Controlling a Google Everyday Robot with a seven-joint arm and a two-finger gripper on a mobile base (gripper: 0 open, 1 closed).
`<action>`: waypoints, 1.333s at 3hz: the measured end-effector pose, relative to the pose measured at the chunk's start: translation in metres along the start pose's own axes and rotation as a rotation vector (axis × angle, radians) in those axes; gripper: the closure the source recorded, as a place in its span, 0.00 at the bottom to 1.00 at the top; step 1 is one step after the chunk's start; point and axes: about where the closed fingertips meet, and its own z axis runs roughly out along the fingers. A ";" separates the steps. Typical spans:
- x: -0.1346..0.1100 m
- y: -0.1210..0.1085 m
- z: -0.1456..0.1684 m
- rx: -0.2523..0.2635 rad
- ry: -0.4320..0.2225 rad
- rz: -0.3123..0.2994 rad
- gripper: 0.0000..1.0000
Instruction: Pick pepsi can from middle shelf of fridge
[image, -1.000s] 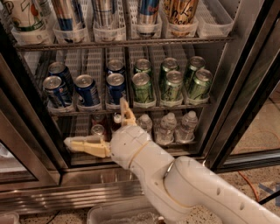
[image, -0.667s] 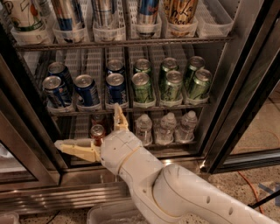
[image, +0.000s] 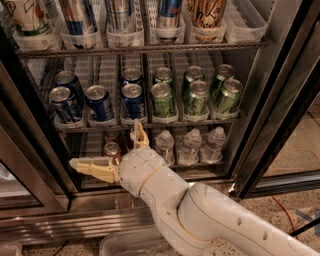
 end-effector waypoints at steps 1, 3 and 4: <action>0.009 -0.006 0.001 -0.038 0.017 -0.042 0.00; 0.018 -0.012 0.006 -0.065 -0.018 -0.096 0.00; 0.023 -0.015 0.008 -0.038 -0.041 -0.102 0.00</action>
Offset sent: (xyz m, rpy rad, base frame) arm 0.0170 -0.0090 -0.0214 -0.0922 -0.1085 0.0779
